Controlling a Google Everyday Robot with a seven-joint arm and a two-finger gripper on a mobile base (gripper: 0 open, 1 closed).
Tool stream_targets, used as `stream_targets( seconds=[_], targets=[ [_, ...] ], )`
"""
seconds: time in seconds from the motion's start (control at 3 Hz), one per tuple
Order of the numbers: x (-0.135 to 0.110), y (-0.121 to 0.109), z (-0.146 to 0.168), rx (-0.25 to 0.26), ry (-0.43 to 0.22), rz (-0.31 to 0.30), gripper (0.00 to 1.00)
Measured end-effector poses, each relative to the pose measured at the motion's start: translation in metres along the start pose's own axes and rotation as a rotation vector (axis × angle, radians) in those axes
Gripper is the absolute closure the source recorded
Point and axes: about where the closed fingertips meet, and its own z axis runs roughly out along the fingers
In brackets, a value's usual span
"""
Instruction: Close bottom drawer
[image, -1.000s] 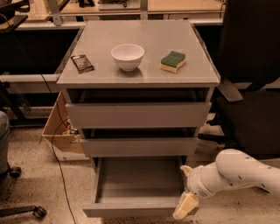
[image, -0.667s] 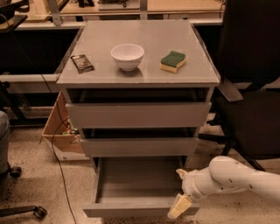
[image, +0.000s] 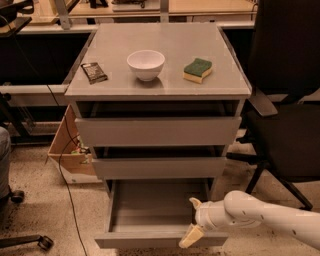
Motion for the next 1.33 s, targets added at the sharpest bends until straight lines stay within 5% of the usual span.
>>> stream_targets(
  seconds=[0.67,1.33],
  targets=[
    [0.042,-0.020,0.087,-0.022,0.007,0.014,0.00],
    [0.063,-0.028,0.123,-0.016,0.025,0.010,0.00]
  ],
)
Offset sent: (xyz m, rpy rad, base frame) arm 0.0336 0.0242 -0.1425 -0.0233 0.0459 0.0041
